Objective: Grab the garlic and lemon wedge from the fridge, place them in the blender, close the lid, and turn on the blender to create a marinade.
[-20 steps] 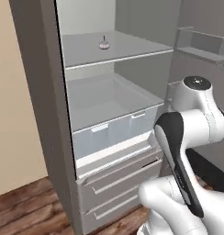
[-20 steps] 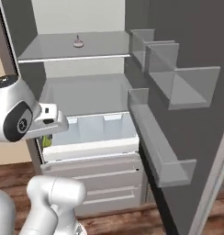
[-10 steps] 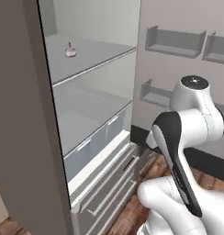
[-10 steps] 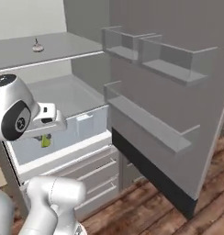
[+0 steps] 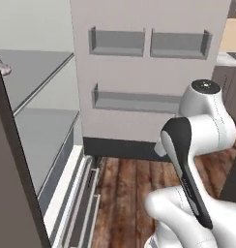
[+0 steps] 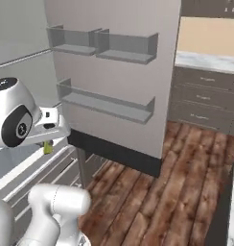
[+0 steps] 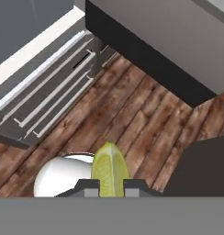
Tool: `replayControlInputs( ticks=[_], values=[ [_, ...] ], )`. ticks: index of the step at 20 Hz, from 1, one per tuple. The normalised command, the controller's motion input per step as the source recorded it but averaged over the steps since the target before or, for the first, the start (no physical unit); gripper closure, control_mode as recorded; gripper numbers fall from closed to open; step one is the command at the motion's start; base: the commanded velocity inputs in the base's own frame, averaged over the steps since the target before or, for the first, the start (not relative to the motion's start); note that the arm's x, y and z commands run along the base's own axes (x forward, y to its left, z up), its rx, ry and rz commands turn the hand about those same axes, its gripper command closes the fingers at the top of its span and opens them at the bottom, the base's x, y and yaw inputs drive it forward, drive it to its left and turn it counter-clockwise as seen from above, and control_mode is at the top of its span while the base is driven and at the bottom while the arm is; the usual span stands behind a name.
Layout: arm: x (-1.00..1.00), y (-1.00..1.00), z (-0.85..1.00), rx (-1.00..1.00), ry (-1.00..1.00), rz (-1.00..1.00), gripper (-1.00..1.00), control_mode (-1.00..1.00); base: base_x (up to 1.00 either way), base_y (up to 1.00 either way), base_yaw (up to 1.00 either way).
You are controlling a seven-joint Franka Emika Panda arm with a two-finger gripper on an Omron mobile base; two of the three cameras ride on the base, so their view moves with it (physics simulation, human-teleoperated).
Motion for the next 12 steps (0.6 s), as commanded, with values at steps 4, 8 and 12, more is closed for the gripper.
replayControlInputs(
  ticks=[4, 8, 12],
  values=[
    [0.00, 0.00, 0.00, 0.00, 0.00, 0.00, 1.00, 1.00, 0.00, 0.07, -0.71],
    [0.00, 0.00, 0.00, 0.00, 0.00, 0.00, 1.00, 1.00, 0.39, -0.22, -0.48],
    [0.00, 0.00, 0.00, 0.00, 0.00, 0.00, 1.00, 1.00, 0.40, -0.41, -0.36]
  ],
)
